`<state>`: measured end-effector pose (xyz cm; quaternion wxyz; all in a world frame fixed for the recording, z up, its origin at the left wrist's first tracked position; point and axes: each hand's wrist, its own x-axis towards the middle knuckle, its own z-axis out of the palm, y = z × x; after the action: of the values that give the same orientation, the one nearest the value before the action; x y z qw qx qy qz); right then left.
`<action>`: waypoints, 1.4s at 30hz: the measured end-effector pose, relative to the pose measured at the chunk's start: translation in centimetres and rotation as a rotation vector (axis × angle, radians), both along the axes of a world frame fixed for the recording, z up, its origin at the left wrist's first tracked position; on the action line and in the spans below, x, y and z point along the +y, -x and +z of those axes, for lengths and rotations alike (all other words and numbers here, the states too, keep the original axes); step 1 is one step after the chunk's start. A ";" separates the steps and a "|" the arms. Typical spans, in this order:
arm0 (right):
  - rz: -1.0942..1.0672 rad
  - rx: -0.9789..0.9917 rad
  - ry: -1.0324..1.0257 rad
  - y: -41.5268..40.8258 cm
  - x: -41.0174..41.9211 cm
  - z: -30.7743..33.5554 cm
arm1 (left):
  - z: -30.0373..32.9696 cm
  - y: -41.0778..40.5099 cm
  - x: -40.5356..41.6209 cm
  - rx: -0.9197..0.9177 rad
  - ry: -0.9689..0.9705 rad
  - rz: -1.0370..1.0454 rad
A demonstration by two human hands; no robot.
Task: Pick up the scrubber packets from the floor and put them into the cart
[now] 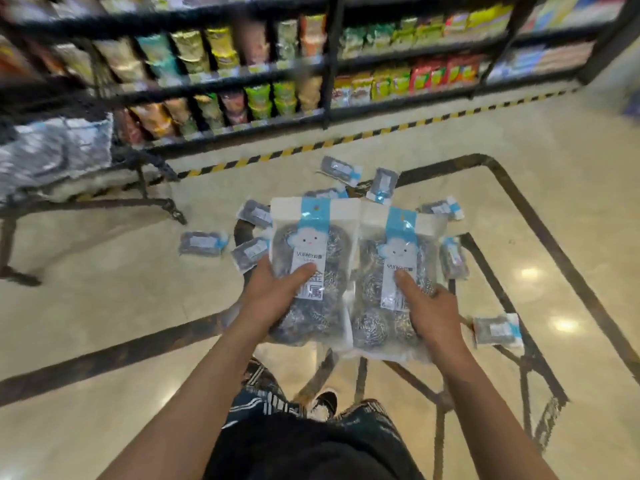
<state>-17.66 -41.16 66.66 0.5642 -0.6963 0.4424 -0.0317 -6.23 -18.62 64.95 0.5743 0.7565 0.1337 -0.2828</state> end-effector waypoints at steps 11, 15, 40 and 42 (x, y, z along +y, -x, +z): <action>0.547 0.066 -0.039 -16.0 24.1 0.5 | 1.0 -2.7 28.5 0.013 -0.003 0.592; 0.649 0.052 -0.095 -22.1 33.6 0.1 | 1.4 -5.0 37.9 -0.008 -0.012 0.690; 0.649 -0.054 -0.161 -64.4 65.1 -1.8 | 1.8 -45.9 68.0 -0.066 -0.069 0.772; 0.618 -0.048 -0.152 -68.1 66.4 -1.9 | 1.5 -50.3 69.8 -0.083 -0.092 0.755</action>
<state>50.44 25.29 64.73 0.6078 -0.7527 0.1976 0.1577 44.09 51.19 66.49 0.6084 0.6899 0.3921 -0.0141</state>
